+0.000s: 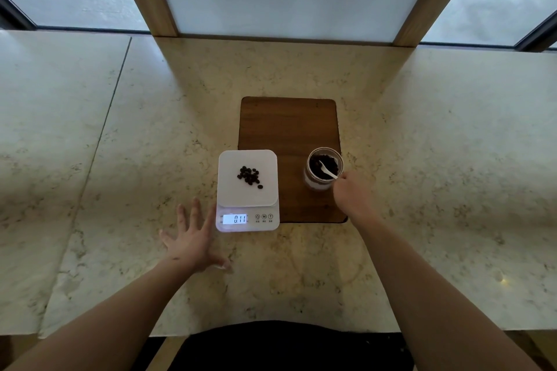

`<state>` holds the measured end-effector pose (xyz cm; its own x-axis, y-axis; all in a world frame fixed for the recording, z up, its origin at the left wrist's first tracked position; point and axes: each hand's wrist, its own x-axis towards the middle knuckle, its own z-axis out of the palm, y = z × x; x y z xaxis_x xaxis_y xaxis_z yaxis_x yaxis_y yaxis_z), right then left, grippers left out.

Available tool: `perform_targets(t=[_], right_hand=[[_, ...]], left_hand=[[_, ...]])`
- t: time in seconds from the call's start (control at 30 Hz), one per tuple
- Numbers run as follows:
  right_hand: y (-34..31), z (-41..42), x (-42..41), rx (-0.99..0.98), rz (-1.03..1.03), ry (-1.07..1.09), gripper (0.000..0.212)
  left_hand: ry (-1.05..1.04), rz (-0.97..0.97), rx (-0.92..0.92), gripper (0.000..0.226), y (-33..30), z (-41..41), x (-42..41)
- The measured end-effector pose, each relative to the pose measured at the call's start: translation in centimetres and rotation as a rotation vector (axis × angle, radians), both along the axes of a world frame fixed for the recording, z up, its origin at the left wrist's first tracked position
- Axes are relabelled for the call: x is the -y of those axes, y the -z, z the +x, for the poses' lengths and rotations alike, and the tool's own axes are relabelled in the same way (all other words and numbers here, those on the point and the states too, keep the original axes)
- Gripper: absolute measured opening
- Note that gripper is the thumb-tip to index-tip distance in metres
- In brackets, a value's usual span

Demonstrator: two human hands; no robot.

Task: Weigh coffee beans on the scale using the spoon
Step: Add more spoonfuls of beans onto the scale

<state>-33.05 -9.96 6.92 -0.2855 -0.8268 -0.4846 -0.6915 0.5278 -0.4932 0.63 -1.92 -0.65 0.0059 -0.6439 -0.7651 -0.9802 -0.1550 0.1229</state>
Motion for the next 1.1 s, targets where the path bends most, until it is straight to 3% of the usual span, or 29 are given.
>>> perform_targets(t=[0.27,0.4,0.6,1.1], right_hand=[[0.5,0.1,-0.2,0.244,0.042,0.242,0.028],[0.7,0.1,-0.5,0.309,0.047,0.216,0.024],[1.8,0.5,-0.1,0.328,0.037,0.355,0.037],[2.6,0.6,-0.6,0.468,0.078,0.501,0.035]], left_hand=[[-0.007,-0.003,-0.012,0.160,0.5,0.2,0.0],[-0.010,-0.009,-0.010,0.160,0.7,0.3,0.0],[-0.005,-0.005,0.003,0.159,0.7,0.3,0.0],[0.005,0.003,0.024,0.160,-0.1,-0.1,0.0]])
